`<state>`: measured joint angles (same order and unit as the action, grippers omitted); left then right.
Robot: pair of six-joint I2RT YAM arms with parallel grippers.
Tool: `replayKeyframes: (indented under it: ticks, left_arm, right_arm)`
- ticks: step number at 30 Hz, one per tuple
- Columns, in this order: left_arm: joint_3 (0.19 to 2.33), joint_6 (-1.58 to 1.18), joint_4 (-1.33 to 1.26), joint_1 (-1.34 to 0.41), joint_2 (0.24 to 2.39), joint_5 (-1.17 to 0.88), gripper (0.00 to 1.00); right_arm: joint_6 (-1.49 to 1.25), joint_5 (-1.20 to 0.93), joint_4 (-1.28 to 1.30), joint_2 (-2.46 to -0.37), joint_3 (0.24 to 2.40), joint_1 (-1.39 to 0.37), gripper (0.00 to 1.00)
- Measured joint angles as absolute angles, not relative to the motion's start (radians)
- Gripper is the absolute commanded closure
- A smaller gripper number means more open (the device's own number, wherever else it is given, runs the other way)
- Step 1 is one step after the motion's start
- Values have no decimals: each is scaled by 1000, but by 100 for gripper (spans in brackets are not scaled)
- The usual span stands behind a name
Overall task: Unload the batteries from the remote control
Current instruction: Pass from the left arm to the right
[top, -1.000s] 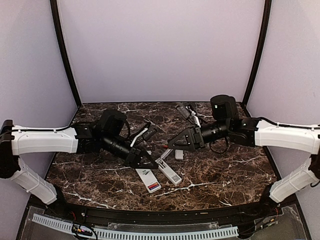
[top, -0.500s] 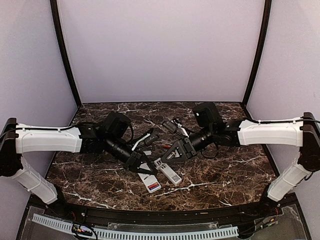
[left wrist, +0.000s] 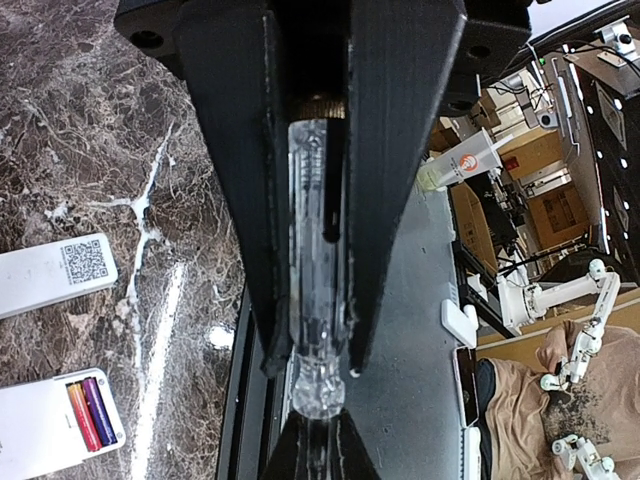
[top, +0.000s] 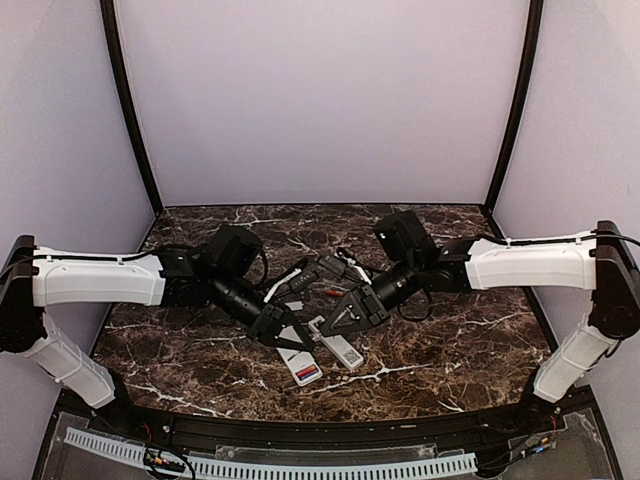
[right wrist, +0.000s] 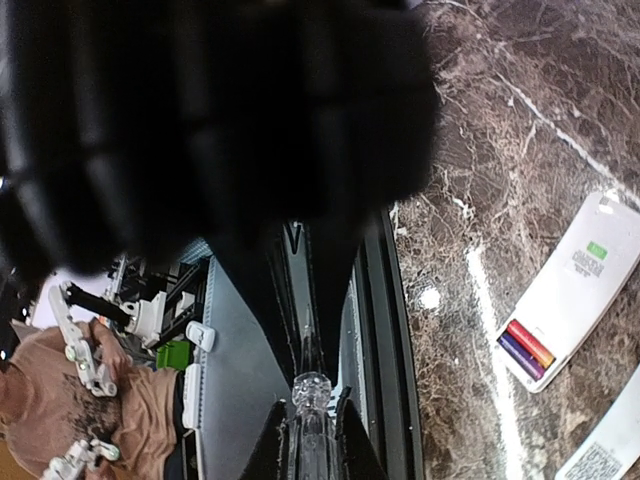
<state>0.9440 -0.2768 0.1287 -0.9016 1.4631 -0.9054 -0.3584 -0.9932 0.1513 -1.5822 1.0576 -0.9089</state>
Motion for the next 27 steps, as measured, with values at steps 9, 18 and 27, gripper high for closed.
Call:
replayKeyframes:
  ticks: [9, 18, 27]
  left_arm:
    - [937, -304, 118, -902, 1462, -875, 40]
    - [690, -581, -44, -814, 1376, -659, 32]
    - [576, -815, -154, -730, 1409, -585, 36]
  right_arm:
    - [-353, -925, 153, -1567, 1052, -910, 100]
    - [-377, -673, 160, -1505, 967, -912, 100]
    - [-402, -444, 188, -1521, 962, -964, 100]
